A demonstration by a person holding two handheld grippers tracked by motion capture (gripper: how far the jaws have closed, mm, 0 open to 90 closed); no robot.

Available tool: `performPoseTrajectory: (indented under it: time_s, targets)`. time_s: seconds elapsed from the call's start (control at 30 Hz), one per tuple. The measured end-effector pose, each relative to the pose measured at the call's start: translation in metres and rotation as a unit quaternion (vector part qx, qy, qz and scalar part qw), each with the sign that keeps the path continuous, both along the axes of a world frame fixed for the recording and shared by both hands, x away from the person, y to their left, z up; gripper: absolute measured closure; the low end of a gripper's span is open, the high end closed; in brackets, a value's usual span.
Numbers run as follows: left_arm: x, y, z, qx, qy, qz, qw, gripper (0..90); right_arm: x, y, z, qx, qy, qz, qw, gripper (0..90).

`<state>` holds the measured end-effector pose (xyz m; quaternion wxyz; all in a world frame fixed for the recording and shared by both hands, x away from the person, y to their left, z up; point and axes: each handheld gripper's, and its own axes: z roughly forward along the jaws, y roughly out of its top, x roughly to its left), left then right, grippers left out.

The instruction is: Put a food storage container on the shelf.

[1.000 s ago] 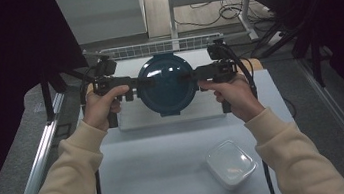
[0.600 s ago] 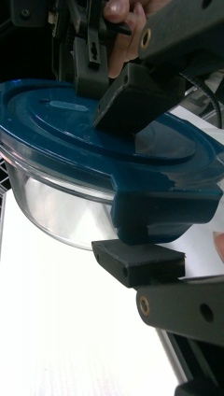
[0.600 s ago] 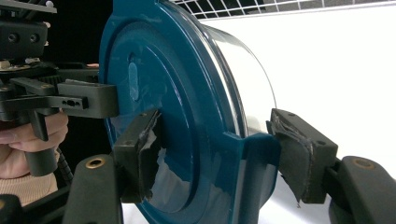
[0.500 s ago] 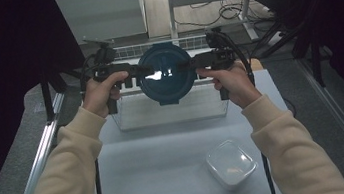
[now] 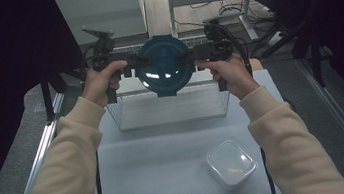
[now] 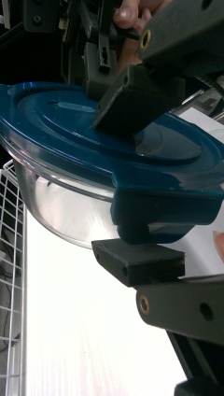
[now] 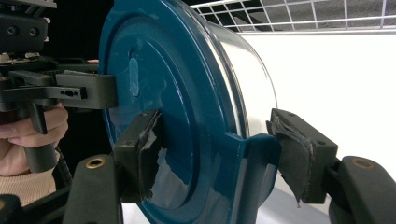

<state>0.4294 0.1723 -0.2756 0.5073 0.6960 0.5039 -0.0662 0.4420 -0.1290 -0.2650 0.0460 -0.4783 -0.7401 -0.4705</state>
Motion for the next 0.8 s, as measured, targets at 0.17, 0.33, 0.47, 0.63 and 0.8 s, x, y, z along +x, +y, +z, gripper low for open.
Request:
performPoseTrajectory:
  time_s: [0.17, 0.33, 0.47, 0.63, 0.8]
  targets:
    - [0.009, 0.002, 0.002, 0.000, 0.005, -0.004, 1.0000, 36.6, 0.006, 0.001, 0.002, -0.002, 0.000, 0.001, 1.0000, 35.5]
    - [0.018, 0.004, 0.004, -0.002, 0.006, -0.003, 1.0000, 36.6, 0.016, 0.003, 0.007, -0.006, -0.001, 0.005, 1.0000, 35.8]
    - [0.027, 0.005, 0.002, -0.005, 0.011, 0.000, 0.9999, 36.4, 0.026, 0.004, 0.007, -0.007, 0.004, 0.007, 0.9999, 35.9]
    - [0.038, 0.006, -0.006, -0.011, 0.023, 0.005, 0.9996, 36.4, 0.043, 0.005, 0.002, -0.013, 0.012, 0.015, 0.9997, 36.1]
    - [0.048, 0.004, -0.019, -0.006, 0.041, 0.006, 0.9991, 36.4, 0.055, 0.004, -0.010, -0.013, 0.028, 0.019, 0.9993, 36.0]
